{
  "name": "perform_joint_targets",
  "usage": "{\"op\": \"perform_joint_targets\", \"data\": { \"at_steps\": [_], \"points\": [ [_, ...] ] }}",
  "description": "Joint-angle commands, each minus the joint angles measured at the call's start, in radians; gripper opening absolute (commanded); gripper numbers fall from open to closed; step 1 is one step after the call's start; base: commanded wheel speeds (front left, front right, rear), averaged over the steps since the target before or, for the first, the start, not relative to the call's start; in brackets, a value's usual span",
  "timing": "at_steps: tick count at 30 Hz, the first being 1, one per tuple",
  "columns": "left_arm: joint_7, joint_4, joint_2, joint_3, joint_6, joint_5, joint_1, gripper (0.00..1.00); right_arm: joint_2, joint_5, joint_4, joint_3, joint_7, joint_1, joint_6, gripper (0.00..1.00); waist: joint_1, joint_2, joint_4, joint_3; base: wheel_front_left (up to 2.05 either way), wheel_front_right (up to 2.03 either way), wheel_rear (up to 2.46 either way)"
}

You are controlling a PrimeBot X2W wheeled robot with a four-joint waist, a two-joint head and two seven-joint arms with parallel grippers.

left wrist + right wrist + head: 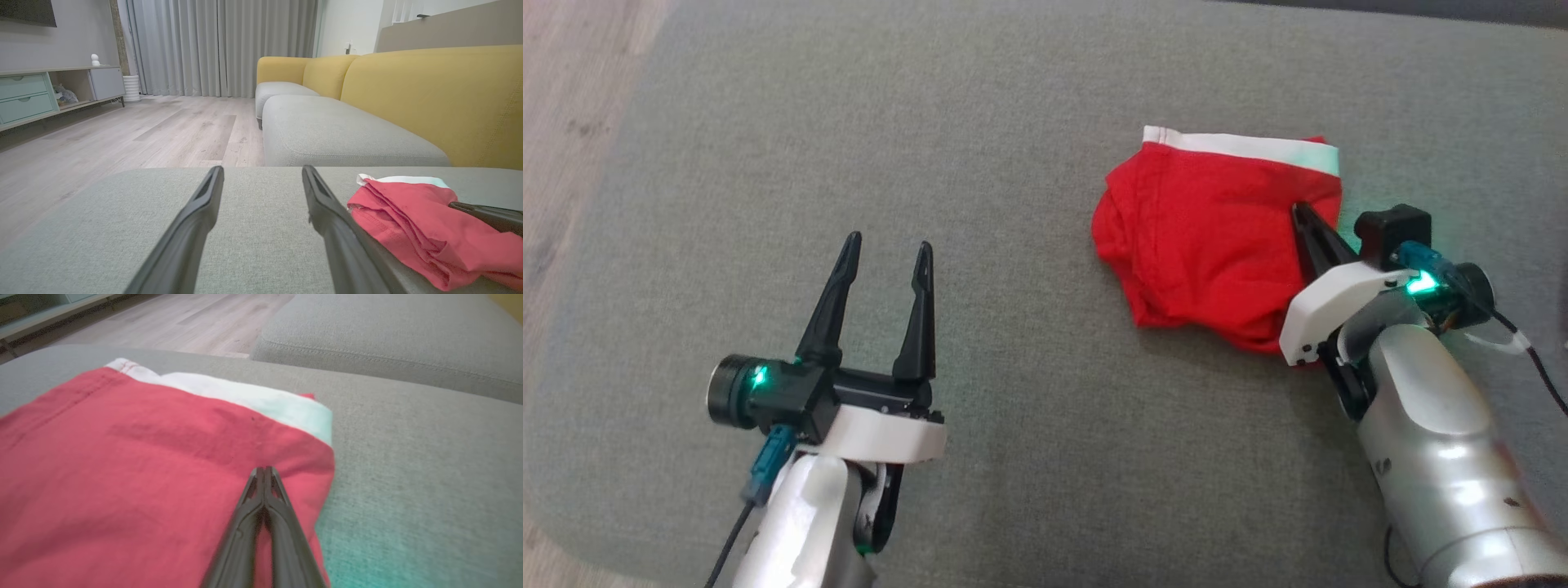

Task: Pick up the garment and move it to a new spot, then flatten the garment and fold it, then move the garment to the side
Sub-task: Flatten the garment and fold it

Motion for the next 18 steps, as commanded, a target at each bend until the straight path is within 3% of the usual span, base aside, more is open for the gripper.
{"op": "perform_joint_targets", "data": {
  "at_steps": [1, 6, 9, 12, 18],
  "points": [
    [-0.005, -0.036, 0.007, 0.026, 0.002, -0.002, -0.038, 1.00, 0.019, -0.008, -0.014, 0.024, -0.014, -0.043, -0.001, 0.00, -0.0002, 0.0000, 0.008, 0.013, 0.00, 0.00, 0.00],
    [-0.005, -0.035, 0.007, 0.041, 0.001, 0.006, -0.039, 1.00, 0.029, 0.019, 0.010, 0.074, -0.078, -0.100, -0.001, 0.00, -0.0002, 0.0000, 0.000, 0.018, 0.00, 0.00, 0.00],
    [-0.005, -0.029, 0.007, 0.040, -0.002, 0.009, -0.040, 1.00, 0.029, 0.116, -0.012, 0.178, -0.096, -0.115, -0.001, 0.00, -0.0002, 0.0000, 0.000, 0.013, 0.00, 0.00, 0.00],
    [-0.005, -0.027, 0.007, 0.036, -0.004, 0.008, -0.042, 1.00, 0.029, 0.186, -0.018, 0.275, -0.095, -0.121, -0.001, 0.00, -0.0002, 0.0000, 0.002, 0.009, 0.00, 0.00, 0.00],
    [-0.005, -0.032, 0.007, 0.016, -0.001, -0.003, -0.046, 1.00, 0.030, 0.219, 0.054, 0.390, -0.044, -0.136, -0.001, 0.00, -0.0002, 0.0000, 0.024, 0.021, 0.00, 0.00, 0.00]
  ]
}}
